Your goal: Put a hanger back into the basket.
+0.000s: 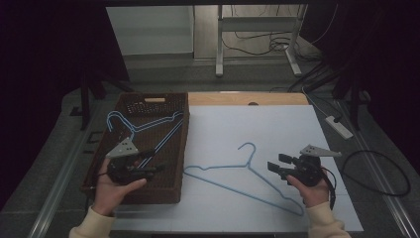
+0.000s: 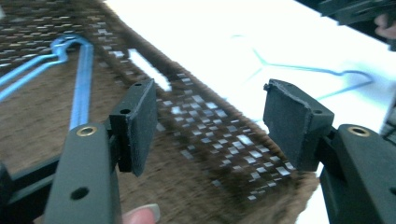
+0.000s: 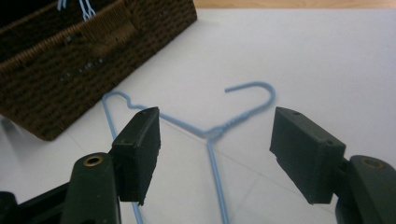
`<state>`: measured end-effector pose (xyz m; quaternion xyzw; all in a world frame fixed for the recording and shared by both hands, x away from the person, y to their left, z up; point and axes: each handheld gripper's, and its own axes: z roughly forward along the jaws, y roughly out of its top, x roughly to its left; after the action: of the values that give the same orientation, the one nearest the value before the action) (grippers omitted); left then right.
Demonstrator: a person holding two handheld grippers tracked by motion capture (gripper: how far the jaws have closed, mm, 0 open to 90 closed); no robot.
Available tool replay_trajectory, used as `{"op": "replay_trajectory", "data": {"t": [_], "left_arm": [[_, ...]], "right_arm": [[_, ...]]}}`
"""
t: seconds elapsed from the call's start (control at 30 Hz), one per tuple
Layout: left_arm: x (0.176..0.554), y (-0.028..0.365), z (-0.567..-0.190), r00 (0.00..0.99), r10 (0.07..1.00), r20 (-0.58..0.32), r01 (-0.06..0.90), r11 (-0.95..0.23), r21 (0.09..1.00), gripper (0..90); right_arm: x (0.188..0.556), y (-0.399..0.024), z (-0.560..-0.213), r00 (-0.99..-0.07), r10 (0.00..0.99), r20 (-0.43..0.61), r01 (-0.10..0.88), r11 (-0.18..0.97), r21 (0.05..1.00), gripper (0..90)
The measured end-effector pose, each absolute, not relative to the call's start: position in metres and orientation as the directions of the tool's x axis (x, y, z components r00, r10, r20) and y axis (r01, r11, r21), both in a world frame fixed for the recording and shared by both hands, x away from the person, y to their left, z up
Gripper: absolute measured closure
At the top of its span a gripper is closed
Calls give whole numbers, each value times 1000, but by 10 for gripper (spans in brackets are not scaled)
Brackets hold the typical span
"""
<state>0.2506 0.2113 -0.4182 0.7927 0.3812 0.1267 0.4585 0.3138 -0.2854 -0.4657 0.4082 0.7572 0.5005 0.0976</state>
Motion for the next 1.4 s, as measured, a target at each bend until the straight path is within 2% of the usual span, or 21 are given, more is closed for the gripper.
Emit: {"op": "replay_trajectory", "data": {"t": [0.3, 0.93, 1.4], "left_arm": [[250, 191, -426, 703, 698, -136, 472, -316, 823, 355], [246, 188, -430, 693, 707, -140, 465, -291, 836, 353], [244, 194, -430, 688, 711, -144, 468, -283, 838, 347]], "right_arm": [[306, -290, -472, -640, 733, 229, 525, 201, 827, 340], [299, -284, -475, -659, 740, 136, 498, 294, 816, 339], [295, -279, -475, -665, 736, 124, 516, 334, 789, 354]]}}
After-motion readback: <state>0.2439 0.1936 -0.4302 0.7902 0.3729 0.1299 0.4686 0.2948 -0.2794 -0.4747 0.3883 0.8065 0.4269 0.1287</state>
